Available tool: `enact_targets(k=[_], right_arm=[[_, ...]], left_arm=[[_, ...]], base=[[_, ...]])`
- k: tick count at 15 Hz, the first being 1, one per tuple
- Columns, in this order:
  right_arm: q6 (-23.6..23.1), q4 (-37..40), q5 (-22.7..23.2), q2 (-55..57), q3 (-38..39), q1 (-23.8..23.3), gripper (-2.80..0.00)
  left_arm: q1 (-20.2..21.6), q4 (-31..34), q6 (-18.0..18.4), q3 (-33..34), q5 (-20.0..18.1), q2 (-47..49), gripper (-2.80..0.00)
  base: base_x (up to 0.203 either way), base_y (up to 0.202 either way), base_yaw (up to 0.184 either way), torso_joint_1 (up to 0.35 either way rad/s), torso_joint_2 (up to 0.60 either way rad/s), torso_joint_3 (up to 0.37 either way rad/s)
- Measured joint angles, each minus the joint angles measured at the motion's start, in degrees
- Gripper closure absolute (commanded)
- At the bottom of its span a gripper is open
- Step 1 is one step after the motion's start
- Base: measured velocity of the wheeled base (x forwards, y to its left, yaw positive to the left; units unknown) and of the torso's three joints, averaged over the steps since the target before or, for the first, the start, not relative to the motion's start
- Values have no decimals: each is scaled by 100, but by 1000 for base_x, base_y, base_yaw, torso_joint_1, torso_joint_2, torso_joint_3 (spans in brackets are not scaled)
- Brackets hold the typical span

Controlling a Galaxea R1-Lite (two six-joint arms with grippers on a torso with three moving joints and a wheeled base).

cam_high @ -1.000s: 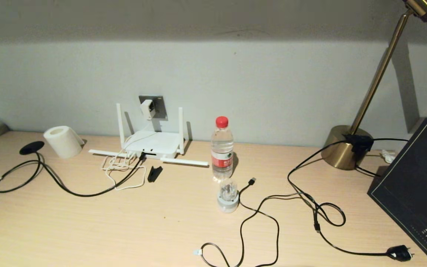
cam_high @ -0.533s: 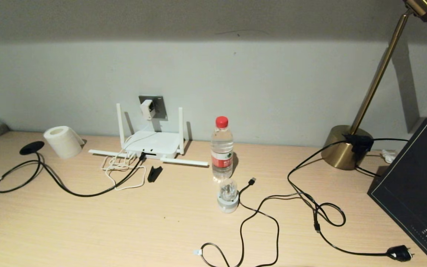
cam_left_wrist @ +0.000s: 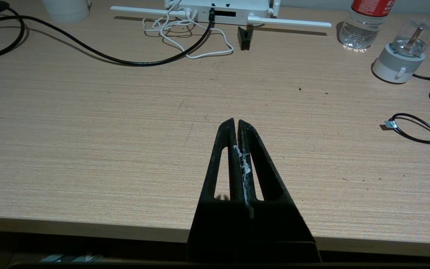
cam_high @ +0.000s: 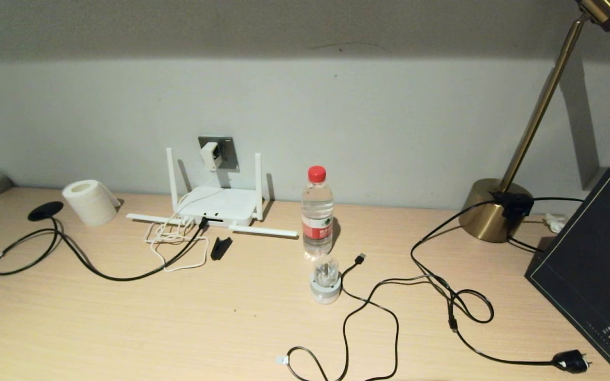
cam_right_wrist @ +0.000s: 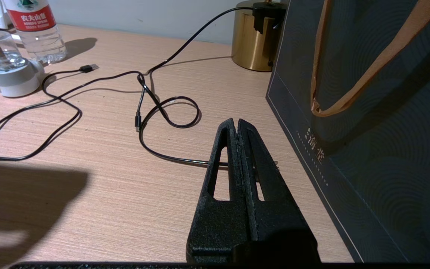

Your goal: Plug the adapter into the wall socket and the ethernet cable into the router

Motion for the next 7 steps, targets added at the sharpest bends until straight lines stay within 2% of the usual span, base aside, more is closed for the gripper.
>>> enact_targets(k=[7], right_arm=[[-14,-6,0,0,0,0,0]], left_arm=[[0,-2,0,1,2,-9,0]], base=[[0,0,0,0,0,0]])
